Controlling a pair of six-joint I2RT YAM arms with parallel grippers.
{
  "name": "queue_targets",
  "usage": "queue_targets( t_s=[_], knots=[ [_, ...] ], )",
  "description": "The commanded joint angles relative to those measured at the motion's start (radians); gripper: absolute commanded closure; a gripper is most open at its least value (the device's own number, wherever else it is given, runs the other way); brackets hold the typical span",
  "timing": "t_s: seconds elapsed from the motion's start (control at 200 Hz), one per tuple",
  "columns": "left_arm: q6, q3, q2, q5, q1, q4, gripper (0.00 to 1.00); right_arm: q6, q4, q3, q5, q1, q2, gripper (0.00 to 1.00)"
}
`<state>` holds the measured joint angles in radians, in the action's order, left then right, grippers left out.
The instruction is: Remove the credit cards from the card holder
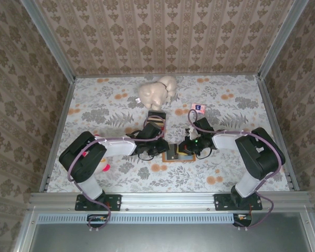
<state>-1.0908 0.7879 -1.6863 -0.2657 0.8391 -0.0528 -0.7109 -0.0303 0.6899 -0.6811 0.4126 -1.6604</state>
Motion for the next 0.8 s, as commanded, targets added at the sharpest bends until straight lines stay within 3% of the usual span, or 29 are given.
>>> queue_targets(
  t_s=[0.0, 0.275, 0.4, 0.505, 0.795],
  knots=[
    [0.027, -0.028, -0.002, 0.013, -0.009, 0.075, 0.79, 0.007, -0.054, -0.018, -0.006, -0.013, 0.03, 1.0],
    [0.028, -0.02, -0.024, 0.002, -0.009, 0.074, 0.86, 0.019, -0.059, -0.011, -0.017, -0.02, 0.001, 1.0],
    [0.029, -0.013, -0.036, -0.001, -0.008, 0.083, 0.87, 0.028, -0.058, 0.009, -0.025, -0.009, -0.035, 0.79],
    [0.032, -0.01, -0.043, -0.001, -0.007, 0.099, 0.87, 0.033, -0.06, 0.016, -0.015, -0.006, -0.052, 0.73],
    [0.028, -0.013, -0.044, 0.0, -0.005, 0.1, 0.88, 0.042, -0.054, 0.03, -0.017, 0.008, -0.062, 0.74]
  ],
)
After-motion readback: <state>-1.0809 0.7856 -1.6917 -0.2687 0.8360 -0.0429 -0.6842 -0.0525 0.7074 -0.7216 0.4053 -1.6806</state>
